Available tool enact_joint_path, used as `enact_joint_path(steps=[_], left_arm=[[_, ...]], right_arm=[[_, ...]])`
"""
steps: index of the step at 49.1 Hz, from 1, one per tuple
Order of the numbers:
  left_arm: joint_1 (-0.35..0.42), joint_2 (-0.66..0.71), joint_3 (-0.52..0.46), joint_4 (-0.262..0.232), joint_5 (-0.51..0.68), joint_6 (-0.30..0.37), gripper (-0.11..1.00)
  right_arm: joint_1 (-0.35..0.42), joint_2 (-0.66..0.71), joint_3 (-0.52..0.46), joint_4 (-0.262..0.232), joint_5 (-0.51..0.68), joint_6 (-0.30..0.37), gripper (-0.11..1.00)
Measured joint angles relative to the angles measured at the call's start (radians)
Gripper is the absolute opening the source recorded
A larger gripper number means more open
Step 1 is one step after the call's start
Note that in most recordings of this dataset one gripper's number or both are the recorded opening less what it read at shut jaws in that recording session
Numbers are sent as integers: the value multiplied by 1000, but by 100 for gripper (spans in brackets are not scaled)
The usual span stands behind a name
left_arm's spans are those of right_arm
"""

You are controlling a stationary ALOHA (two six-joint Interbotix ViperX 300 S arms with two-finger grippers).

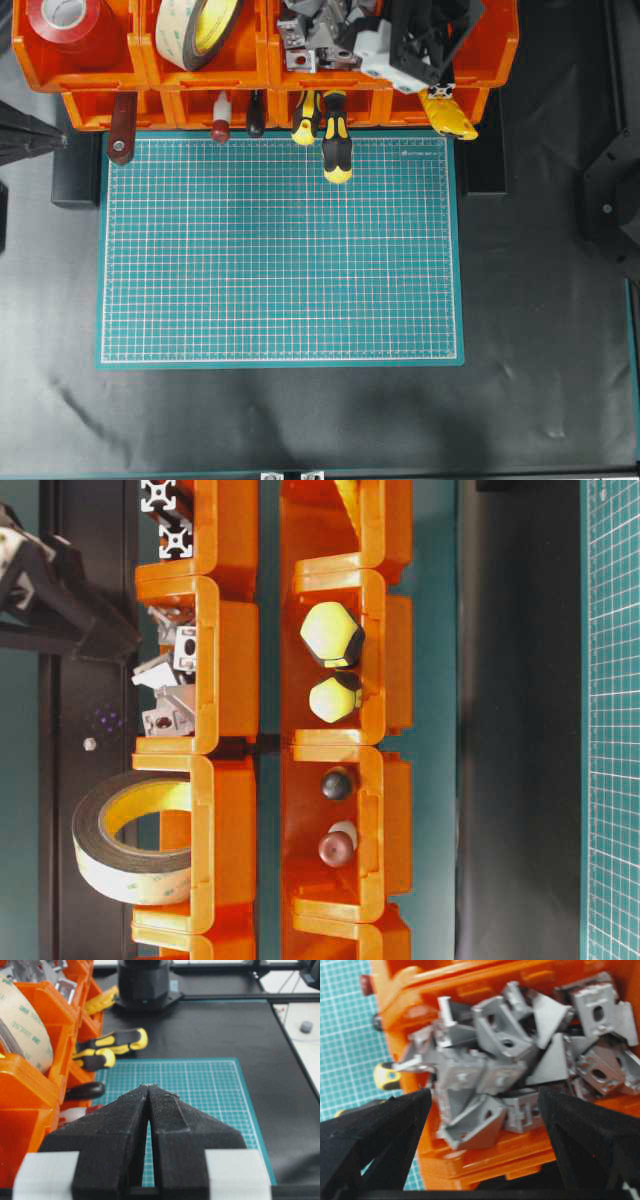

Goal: Pick corner brachets from container rack with right arm.
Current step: 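Lower the open right gripper into the bin of grey corner brackets, then close the right gripper on brackets and lift them out of the bin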

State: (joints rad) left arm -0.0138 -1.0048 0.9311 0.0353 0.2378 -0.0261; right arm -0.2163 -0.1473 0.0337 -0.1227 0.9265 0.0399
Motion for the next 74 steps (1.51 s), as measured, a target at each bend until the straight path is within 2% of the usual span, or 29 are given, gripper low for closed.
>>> enact_joint_path(steps=[17,33,51,56,61,74], left_arm=[[-8,-11,0,0,11,0,0],[-8,-15,0,2,14,0,0],[-8,-18,0,2,25,0,0],[-8,-20,0,0,25,0,0],[-9,-20,0,0,25,0,0],[-8,-21,0,2,26,0,0]], right_arm=[[-20,48,-2,57,-6,-6,86],[-29,81,-6,61,-80,-6,86],[-31,84,-9,64,-66,-3,86],[-29,84,-9,66,-64,-2,81],[-28,84,-9,66,-63,-2,63],[-21,80,-14,64,-63,2,63]])
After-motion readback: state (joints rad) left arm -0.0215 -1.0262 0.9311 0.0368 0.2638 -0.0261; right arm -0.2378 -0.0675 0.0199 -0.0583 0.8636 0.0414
